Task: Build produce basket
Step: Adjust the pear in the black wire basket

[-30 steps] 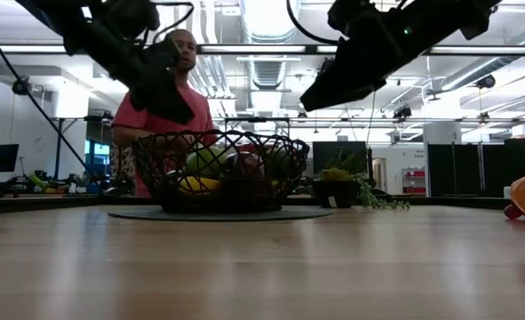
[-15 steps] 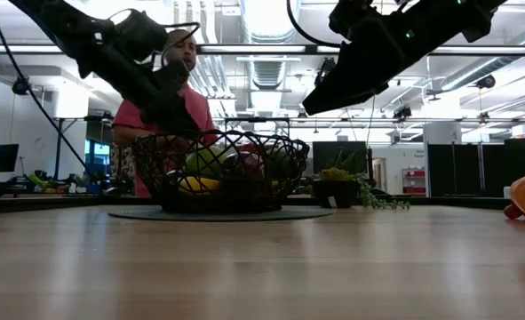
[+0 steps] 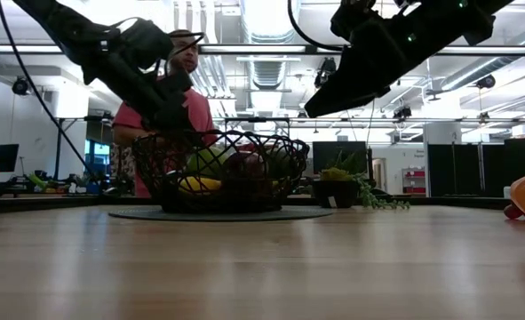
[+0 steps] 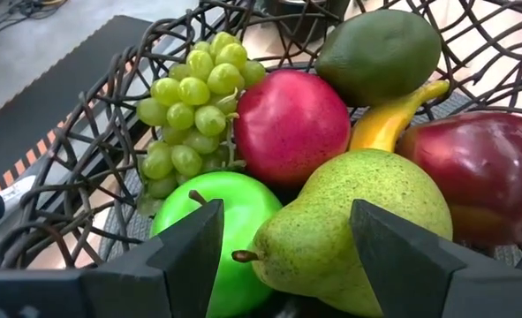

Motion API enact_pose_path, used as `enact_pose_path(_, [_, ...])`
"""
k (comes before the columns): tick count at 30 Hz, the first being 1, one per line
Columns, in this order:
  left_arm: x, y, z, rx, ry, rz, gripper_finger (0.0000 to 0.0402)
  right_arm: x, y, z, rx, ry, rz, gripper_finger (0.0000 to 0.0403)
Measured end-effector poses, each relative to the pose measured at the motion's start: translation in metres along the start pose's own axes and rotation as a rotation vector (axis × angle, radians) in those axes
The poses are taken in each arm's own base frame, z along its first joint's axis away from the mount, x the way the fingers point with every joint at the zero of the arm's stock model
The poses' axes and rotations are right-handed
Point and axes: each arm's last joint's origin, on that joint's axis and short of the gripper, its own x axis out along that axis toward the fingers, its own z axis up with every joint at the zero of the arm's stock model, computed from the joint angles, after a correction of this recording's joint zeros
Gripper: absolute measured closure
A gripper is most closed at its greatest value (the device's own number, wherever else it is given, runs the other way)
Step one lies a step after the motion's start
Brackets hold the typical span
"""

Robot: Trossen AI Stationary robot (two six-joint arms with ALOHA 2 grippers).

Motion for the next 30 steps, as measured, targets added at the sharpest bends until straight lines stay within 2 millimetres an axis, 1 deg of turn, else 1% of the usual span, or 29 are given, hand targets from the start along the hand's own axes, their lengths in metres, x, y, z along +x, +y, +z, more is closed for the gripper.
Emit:
enact_pose_path(4, [0.0, -0.001, -0.003, -0.008, 0.003, -0.002, 0.0179, 0.0, 0.0, -0.001, 0.004, -0.009, 0.001, 0.0078])
enact_pose_path(7, [-0.001, -0.001, -0.006, -0.018, 0.008, -0.002, 0.0208, 0.0, 0.0, -0.001, 0.007, -0.009, 0.001, 0.0078])
enact_pose_path(11, [-0.003, 0.0, -0.007, -0.017, 0.008, -0.003, 0.0275, 0.0, 0.0, -0.001, 0.012, -0.009, 0.001, 0.0078])
enact_pose_path(16, [-0.008, 0.0, -0.004, -0.01, -0.009, -0.002, 0.0379, 0.0, 0.0, 0.0, 0.023, -0.022, 0.001, 0.0078])
enact_pose_path(17, [-0.009, 0.0, -0.003, -0.011, -0.013, -0.003, 0.039, 0.0, 0.0, 0.0, 0.023, -0.024, 0.002, 0.0078])
enact_pose_path(26, [-0.026, -0.006, 0.007, 0.026, -0.109, -0.03, 0.04, 0.0, 0.0, 0.002, 0.028, -0.037, 0.002, 0.0078])
enact_pose_path(30, [-0.028, -0.01, 0.013, 0.042, -0.17, -0.044, 0.0401, 0.0, 0.0, 0.003, 0.032, -0.053, 0.003, 0.0078])
